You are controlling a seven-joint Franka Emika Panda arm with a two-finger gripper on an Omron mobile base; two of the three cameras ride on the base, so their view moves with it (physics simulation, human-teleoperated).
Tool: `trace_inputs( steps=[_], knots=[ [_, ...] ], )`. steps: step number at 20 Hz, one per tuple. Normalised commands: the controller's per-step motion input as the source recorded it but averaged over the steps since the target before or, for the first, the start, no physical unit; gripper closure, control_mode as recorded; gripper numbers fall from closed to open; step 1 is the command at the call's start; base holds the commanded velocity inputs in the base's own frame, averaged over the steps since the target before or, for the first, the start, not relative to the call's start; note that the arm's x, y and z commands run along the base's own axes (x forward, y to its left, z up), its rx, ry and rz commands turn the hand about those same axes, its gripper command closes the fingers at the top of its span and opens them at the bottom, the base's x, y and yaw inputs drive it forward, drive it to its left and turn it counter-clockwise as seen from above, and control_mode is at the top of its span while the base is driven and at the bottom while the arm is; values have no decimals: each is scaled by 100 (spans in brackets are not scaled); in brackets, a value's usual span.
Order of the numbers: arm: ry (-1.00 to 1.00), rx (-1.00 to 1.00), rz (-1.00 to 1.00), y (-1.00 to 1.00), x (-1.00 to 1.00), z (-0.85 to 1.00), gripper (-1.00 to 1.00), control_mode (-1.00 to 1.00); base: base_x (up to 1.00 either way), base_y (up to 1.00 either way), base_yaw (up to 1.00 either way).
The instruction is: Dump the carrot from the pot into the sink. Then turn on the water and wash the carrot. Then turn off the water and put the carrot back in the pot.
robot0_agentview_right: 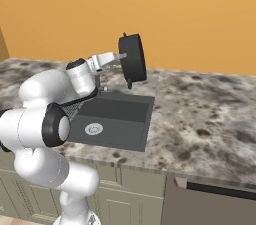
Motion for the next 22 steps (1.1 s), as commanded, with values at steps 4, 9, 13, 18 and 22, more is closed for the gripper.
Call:
trace_inputs(
  steps=[4, 9, 13, 18, 22],
  knots=[
    [0, -6, 0, 17, 0, 0, 100, -100, 0, 0, 0],
    [0, -7, 0, 14, 0, 0, 100, -100, 0, 0, 0],
    [-2, -8, 0, 9, -2, 0, 100, -100, 0, 0, 0],
    [-4, -9, 0, 1, -6, 0, 100, -100, 0, 0, 0],
    [0, -11, 0, 0, -1, 0, 100, -100, 0, 0, 0]
  ],
)
